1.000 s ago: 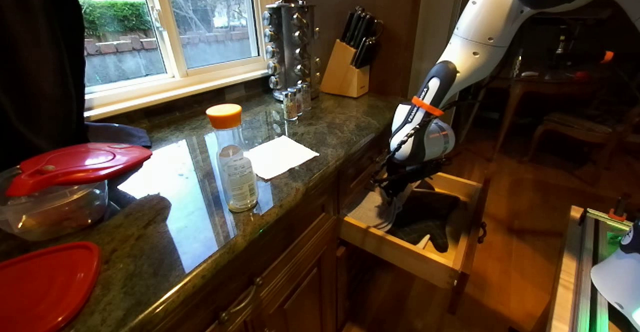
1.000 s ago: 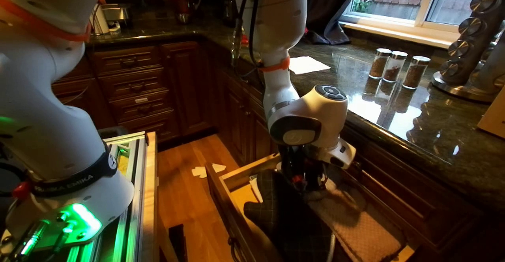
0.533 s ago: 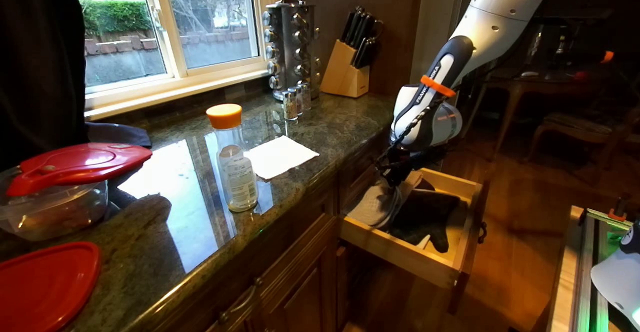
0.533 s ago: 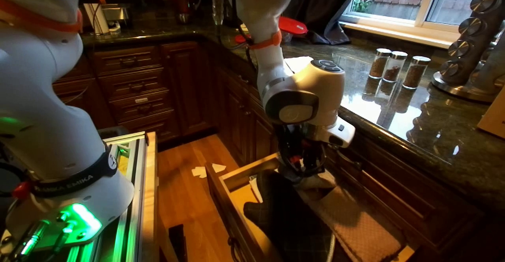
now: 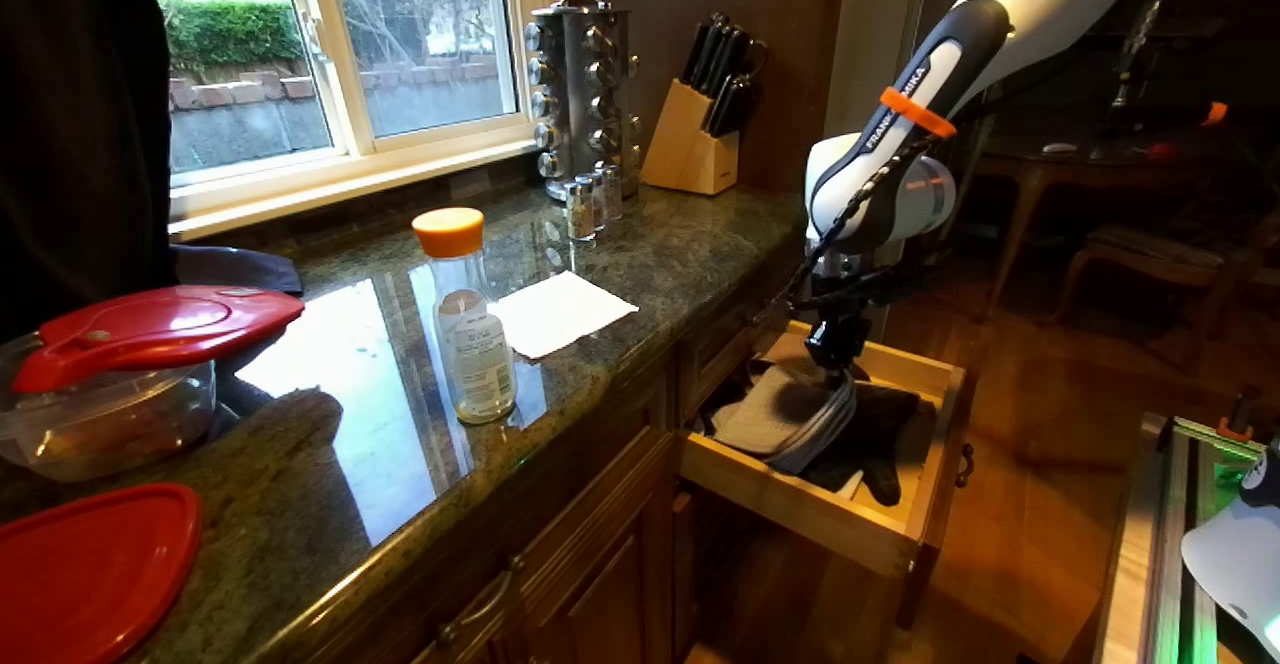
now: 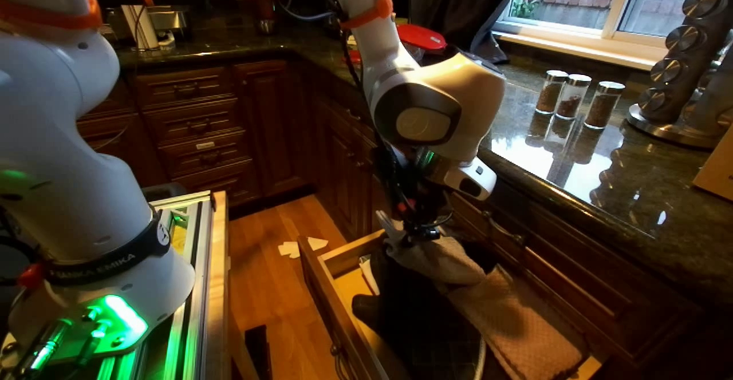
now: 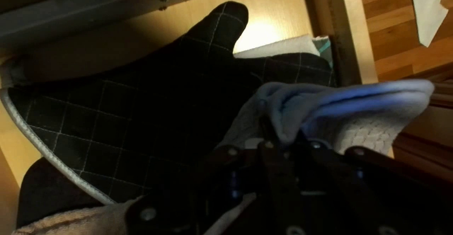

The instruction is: Take the kitchen towel out of the drawer

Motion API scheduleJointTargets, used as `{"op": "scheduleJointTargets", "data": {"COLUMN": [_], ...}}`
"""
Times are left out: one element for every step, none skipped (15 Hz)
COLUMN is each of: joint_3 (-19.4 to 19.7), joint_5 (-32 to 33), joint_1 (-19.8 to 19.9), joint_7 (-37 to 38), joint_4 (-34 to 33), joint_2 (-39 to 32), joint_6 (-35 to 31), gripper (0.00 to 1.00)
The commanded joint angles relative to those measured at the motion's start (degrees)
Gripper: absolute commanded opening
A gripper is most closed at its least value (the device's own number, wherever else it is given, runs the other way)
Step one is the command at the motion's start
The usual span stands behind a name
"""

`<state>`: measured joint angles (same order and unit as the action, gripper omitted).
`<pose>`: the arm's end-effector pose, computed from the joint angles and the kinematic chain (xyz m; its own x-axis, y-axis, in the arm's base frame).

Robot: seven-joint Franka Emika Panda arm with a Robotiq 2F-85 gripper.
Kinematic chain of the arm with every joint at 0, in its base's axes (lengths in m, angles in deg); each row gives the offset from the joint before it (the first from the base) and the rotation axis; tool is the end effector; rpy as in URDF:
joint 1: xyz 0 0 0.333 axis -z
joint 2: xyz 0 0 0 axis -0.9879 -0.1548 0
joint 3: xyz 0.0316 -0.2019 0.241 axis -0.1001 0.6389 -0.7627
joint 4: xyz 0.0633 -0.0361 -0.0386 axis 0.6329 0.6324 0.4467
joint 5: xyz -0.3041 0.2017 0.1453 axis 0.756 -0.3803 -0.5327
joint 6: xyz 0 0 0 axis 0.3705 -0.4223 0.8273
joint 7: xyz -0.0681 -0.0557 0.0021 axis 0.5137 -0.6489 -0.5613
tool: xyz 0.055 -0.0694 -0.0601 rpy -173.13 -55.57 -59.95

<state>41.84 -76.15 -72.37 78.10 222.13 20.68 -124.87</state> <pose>0.4734 -0.0574 0.1608 0.9767 -0.1046 -0.1873 -0.1193 -0.9904 -0.0694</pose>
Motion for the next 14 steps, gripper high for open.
{"op": "scheduleJointTargets", "data": {"joint_3": [0.13,0.28,0.26,0.42,0.43,0.54,0.66,0.82,0.98,1.15,1.28,1.46,1.63,1.81], "joint_5": [-1.9,-2.08,-2.59,-2.87,-3.59,-4.32,-5.21,-6.0,-6.71,-7.34,-7.7,-7.89,-8.26,-8.26], "joint_1": [-0.01,-0.23,-0.33,-0.54,-0.64,-0.82,-1.05,-1.38,-1.79,-2.27,-2.84,-3.4,-4.09,-4.69], "joint_7": [-3.87,-4.48,-5.3,-5.79,-6.64,-7.36,-8.24,-8.88,-9.51,-10.07,-10.42,-10.5,-10.64,-10.66], "joint_4": [4.02,4.54,5.0,5.42,5.83,6.07,6.24,6.39,6.53,6.6,6.61,6.49,6.43,6.33], "joint_2": [7.69,9.3,11.05,12.82,14.78,16.43,18.19,20.0,21.69,23.37,25.11,26.55,28.25,29.58], "joint_6": [4.58,5.36,6.05,6.51,7.3,8.08,8.65,9.23,9.87,10.46,10.93,11.26,11.47,11.67], "gripper": [0.03,0.03,0.03,0.03,0.03,0.03,0.03,0.03,0.03,0.03,0.03,0.03,0.03,0.03]}}
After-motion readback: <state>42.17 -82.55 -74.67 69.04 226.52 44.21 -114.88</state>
